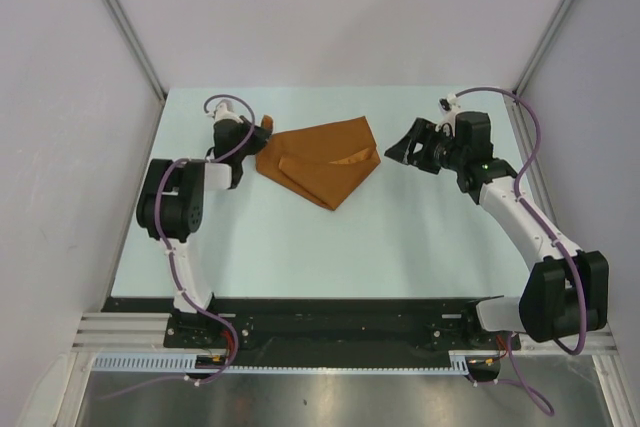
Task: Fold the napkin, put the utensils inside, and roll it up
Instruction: Fold the napkin
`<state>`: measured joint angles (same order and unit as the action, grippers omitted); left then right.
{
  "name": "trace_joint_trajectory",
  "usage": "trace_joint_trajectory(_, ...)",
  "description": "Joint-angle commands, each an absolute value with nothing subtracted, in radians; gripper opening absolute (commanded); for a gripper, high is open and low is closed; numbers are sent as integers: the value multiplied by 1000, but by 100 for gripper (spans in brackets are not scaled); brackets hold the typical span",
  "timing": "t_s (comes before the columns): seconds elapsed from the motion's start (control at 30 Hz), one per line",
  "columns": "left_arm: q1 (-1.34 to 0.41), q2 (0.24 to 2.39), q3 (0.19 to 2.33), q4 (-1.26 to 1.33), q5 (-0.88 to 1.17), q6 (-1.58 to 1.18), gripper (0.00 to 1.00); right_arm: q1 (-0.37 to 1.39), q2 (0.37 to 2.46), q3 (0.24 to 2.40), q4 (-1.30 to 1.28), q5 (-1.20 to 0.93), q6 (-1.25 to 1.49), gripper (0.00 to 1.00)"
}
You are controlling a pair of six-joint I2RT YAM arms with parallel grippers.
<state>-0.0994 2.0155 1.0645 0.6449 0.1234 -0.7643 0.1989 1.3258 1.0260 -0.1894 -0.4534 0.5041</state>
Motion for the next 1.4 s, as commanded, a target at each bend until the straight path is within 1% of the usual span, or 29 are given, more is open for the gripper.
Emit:
trace_joint_trajectory(0.0,-164,1904,1014,796,309,-631,0,199,1276,1014,-179,-451,509,77)
trace_joint_trajectory(0.23,-255,1836,927,778,412,-486,0,216,1252,996,-199,-431,511,77)
trace_joint_trajectory(0.37,-311,1806,890,724,434,-407,0,230,1243,982,-204,-416,512,77)
trace_joint_trajectory(0.67,-416,1717,793,638,385,-264,0,256,1252,969,-203,-400,515,77)
trace_joint_trajectory(1.0,-489,1726,761,578,351,-186,0,275,1264,971,-204,-388,514,77)
trace_joint_trajectory(1.37,-532,1744,767,531,319,-150,0,296,1284,963,-209,-373,511,77)
